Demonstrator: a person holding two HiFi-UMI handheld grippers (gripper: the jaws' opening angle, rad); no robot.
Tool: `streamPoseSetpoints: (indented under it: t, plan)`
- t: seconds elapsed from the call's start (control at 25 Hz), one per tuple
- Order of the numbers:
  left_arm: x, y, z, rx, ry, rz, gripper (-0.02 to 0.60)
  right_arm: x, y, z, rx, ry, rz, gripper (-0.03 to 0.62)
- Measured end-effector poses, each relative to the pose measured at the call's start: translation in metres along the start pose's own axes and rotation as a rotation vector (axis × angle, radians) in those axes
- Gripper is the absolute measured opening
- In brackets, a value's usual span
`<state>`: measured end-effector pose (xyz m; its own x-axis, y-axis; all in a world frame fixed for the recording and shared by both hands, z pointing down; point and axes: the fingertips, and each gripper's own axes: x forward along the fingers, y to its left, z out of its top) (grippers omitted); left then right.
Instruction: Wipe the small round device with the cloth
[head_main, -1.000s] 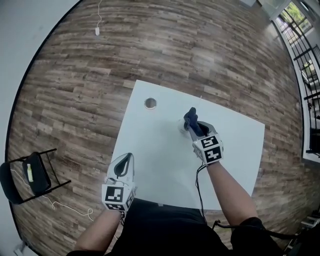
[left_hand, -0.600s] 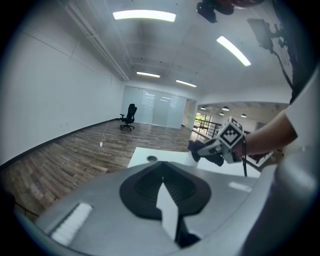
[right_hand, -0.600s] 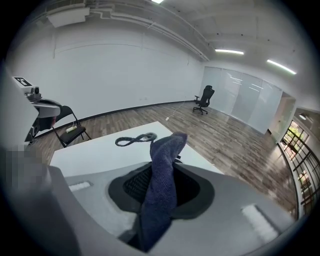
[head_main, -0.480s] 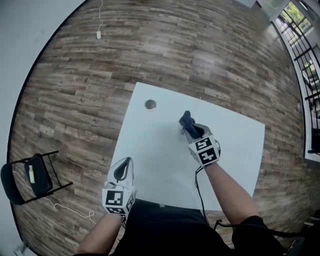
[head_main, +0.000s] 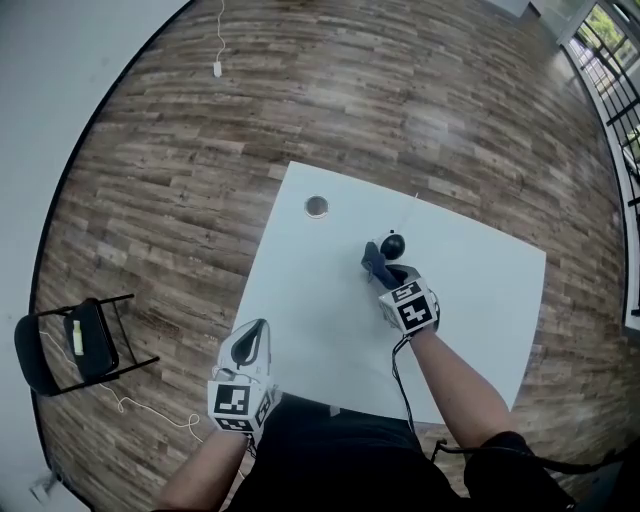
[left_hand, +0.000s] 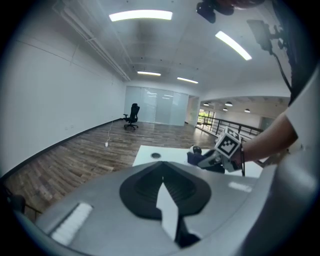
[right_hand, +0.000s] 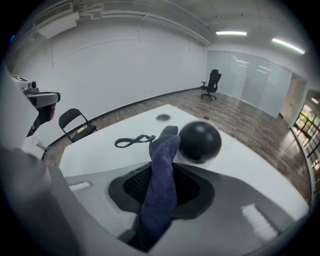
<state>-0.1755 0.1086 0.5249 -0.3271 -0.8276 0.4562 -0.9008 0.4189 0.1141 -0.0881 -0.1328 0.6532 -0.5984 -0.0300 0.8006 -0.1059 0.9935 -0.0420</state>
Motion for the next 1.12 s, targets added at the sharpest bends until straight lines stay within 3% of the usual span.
streamPoseSetpoints:
  t: [0.12, 0.24, 0.44, 0.52, 0.84, 1.12]
  plan:
    - [-0.007, 0.005, -0.003, -0.005, 0.008, 0.015, 0.006, 0.016, 0.007, -0.036, 0.107, 0.057, 0.053, 0.098]
    - [-0.013, -0.001, 0.0, -0.003, -0.012, 0.001, 0.008, 0.005, 0.004, -0.041, 0.153, 0.012, 0.049, 0.098]
    - [-0.012, -0.006, 0.013, 0.02, -0.039, 0.008, 0.008, -0.051, -0.019, 0.034, -0.042, -0.232, -0.077, 0.098]
    - [-0.015, -0.007, 0.015, 0.026, -0.046, 0.02, 0.006, -0.061, -0.031, 0.055, -0.091, -0.267, -0.112, 0.098]
    - [-0.033, -0.006, 0.009, 0.045, -0.024, 0.078, 0.008, -0.034, -0.049, 0.059, -0.259, -0.168, -0.142, 0.1]
    - [-0.034, -0.012, 0.001, 0.044, 0.001, 0.099, 0.008, -0.033, -0.057, 0.054, -0.208, -0.17, -0.145, 0.1]
